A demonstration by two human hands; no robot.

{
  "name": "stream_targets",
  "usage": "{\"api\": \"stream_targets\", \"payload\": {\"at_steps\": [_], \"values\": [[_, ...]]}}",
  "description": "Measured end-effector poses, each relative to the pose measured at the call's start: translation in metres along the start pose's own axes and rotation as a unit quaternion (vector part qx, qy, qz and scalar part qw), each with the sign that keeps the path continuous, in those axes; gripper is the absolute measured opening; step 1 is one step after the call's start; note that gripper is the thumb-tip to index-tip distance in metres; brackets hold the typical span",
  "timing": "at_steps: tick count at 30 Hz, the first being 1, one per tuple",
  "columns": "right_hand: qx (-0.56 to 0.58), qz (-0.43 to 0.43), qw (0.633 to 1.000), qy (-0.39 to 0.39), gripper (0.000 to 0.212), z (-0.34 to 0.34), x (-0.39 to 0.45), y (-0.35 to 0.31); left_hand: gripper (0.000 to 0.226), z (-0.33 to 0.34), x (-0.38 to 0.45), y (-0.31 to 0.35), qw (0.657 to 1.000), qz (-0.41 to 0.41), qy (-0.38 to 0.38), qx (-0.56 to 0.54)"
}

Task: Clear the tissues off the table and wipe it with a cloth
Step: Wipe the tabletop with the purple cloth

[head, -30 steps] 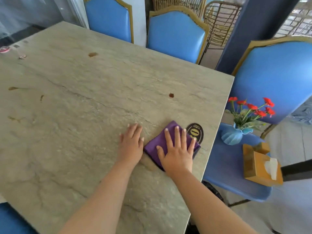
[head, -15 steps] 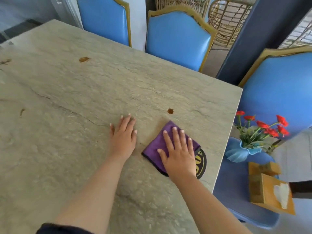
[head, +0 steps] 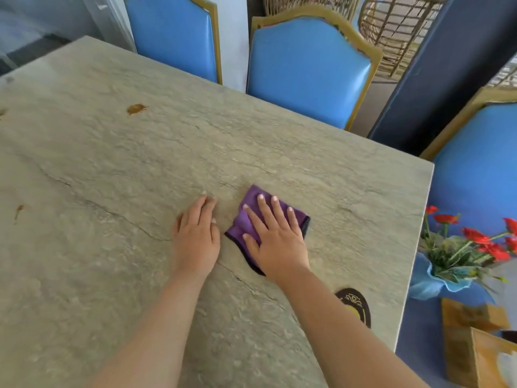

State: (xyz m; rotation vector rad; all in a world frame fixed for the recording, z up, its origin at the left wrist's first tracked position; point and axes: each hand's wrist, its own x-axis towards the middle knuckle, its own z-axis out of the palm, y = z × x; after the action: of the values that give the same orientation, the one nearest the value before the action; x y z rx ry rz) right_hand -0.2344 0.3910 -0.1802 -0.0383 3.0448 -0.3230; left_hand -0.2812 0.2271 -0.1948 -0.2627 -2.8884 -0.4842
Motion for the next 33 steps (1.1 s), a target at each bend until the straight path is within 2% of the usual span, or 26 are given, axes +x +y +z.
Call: {"api": "stream_targets", "payload": {"at_steps": [2,6,9,12,15,18,20,21,24,26,27,29,31,33], "values": [[0.002,0.039,0.999,0.033,0.059,-0.001,0.007,0.016,0.051,0.000,0.013,-0.003,0.999,-0.018,-0.027,0.043],[-0.007,0.224,0.974,0.025,0.068,-0.013,0.076,0.035,0.058,0.007,0.024,-0.005,0.992,-0.031,-0.072,0.095],[0.003,0.256,0.967,0.015,0.074,-0.019,0.138,0.025,0.059,0.007,0.025,-0.005,0.992,-0.029,-0.075,0.100],[-0.006,0.178,0.984,-0.009,0.070,-0.018,0.170,-0.002,0.062,0.009,0.023,-0.005,0.993,-0.035,-0.069,0.091],[-0.026,0.010,0.999,-0.028,0.064,-0.012,0.150,-0.028,0.066,0.008,0.024,-0.008,0.992,-0.090,-0.035,0.077],[-0.045,-0.156,0.986,-0.031,0.066,-0.007,0.109,-0.012,0.066,0.009,0.025,-0.010,0.988,-0.125,-0.035,0.081],[-0.052,-0.151,0.987,-0.030,0.071,-0.013,0.107,0.019,0.066,0.007,0.025,-0.009,0.987,-0.123,-0.051,0.091],[-0.062,-0.107,0.992,-0.018,0.073,-0.016,0.114,0.033,0.066,0.006,0.025,-0.008,0.986,-0.124,-0.062,0.096],[-0.048,0.108,0.993,0.005,0.071,-0.022,0.146,0.043,0.062,0.002,0.026,-0.003,0.980,-0.126,-0.099,0.118],[-0.018,0.182,0.983,0.002,0.070,-0.021,0.162,0.021,0.061,0.002,0.027,-0.002,0.979,-0.134,-0.103,0.117],[-0.013,0.177,0.984,-0.002,0.070,-0.018,0.163,0.006,0.061,0.001,0.027,-0.002,0.979,-0.133,-0.101,0.118],[-0.020,0.104,0.994,-0.008,0.068,-0.009,0.149,-0.025,0.066,-0.001,0.027,-0.004,0.984,-0.124,-0.080,0.100],[-0.034,0.000,0.999,-0.016,0.066,-0.002,0.116,-0.045,0.077,-0.005,0.027,-0.006,0.991,-0.123,-0.039,0.018],[-0.049,-0.106,0.992,-0.043,0.067,0.000,0.080,-0.040,0.075,-0.010,0.027,-0.011,0.986,-0.136,-0.017,-0.096]]}}
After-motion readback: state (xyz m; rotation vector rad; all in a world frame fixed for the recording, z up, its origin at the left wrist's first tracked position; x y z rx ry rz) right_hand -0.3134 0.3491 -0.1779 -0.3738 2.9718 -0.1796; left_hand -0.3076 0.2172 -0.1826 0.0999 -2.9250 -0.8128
